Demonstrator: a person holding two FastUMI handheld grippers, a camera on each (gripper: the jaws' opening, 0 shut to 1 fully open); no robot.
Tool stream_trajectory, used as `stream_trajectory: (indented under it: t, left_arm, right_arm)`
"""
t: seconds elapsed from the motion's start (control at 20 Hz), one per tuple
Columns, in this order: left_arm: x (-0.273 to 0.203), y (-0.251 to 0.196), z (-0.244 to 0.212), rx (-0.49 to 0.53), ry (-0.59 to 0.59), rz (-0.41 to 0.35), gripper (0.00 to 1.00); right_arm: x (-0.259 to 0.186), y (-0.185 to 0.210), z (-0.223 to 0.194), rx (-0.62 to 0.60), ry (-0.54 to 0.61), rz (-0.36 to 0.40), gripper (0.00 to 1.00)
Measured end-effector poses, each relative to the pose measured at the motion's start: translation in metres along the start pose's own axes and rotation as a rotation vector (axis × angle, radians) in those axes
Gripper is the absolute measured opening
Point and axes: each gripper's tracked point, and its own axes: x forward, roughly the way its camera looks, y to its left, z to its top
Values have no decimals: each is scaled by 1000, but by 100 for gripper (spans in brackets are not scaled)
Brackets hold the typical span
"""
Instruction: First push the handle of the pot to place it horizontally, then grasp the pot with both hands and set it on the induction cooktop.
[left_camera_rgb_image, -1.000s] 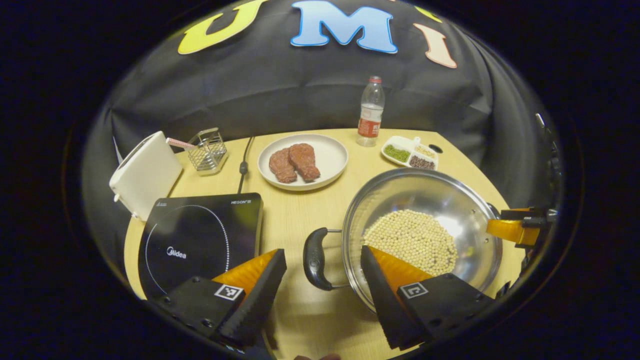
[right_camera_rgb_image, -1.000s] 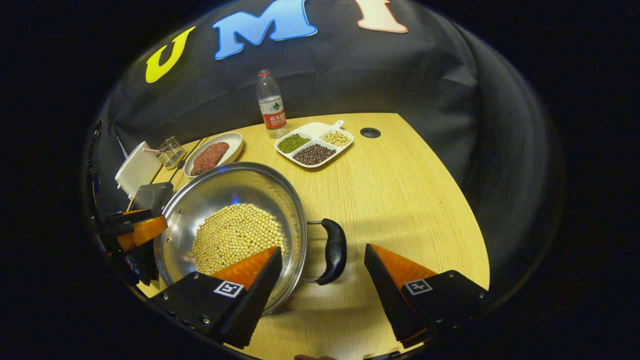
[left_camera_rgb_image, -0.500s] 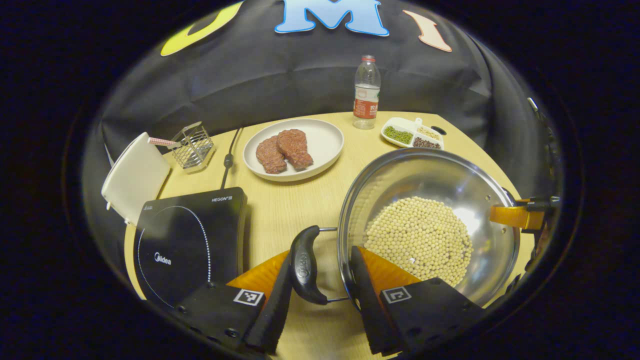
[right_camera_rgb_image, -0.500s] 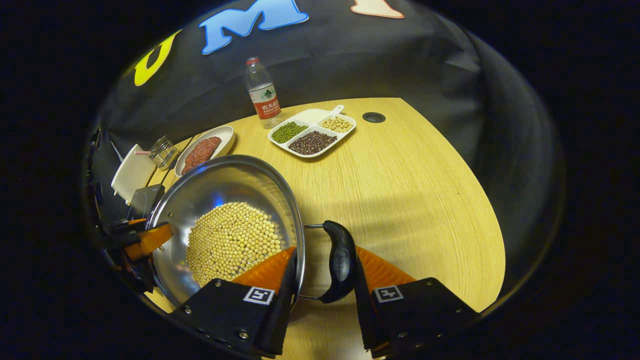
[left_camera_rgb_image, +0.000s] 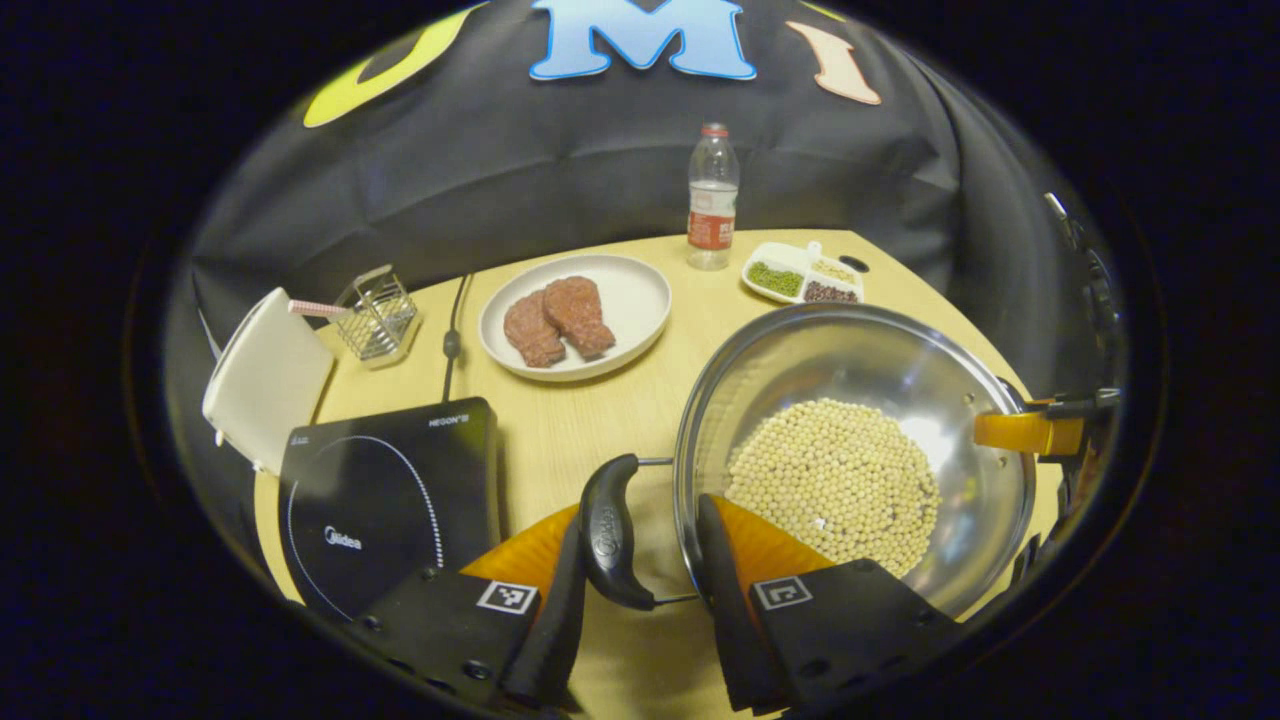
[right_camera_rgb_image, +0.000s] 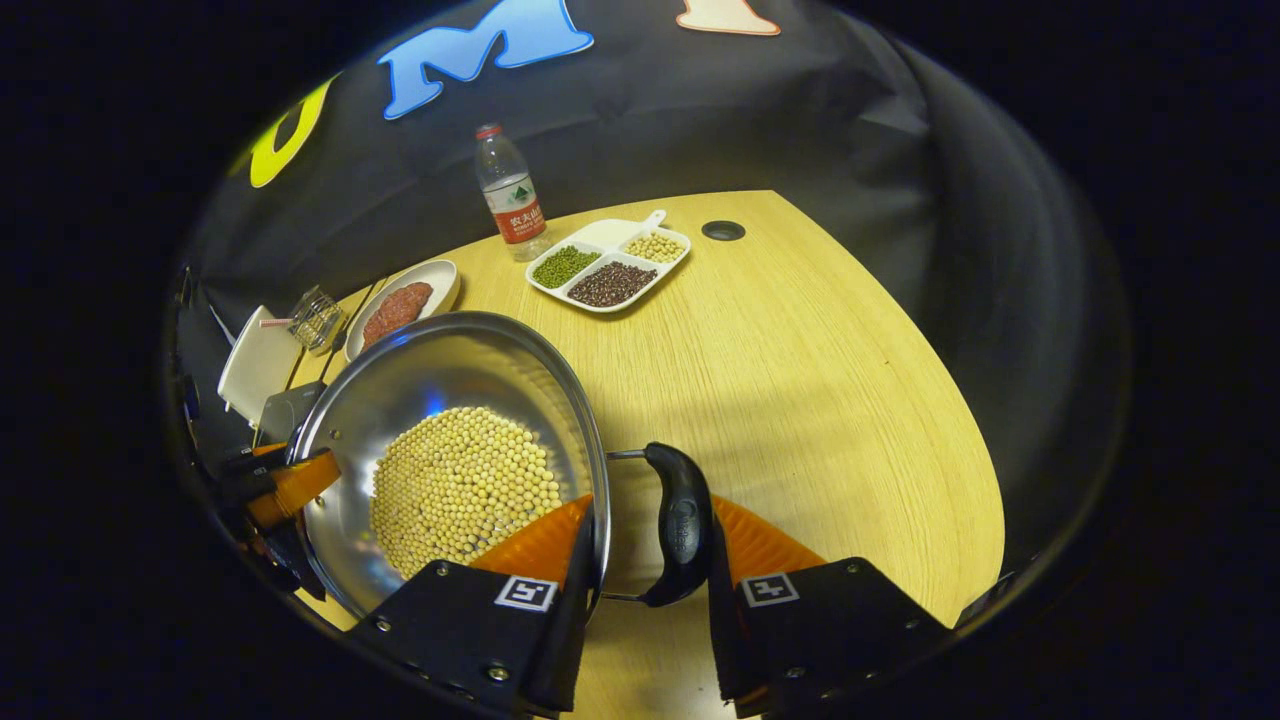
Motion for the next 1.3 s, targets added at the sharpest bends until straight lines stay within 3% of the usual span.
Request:
stream_trajectory:
  t: [0.05,0.1,0.45,0.55,1.3]
  left_arm:
    - [-1,3,3,-9,6,-4,60]
    - [-3,7,5,-16,4,-7,64]
    - [-10,21,0,-80,-8,-10,64]
    - [-18,24,1,-84,-20,6,60]
    - [-29,16,-3,-121,-24,56,64]
  right_arm:
    - [-6,4,0,-1,-2,-7,52]
    - [-14,8,1,-4,-7,-13,52]
    - [-55,54,12,-50,-47,-11,52]
    - [-63,70,13,-54,-50,6,52]
    - [-72,174,5,-98,-43,65,52]
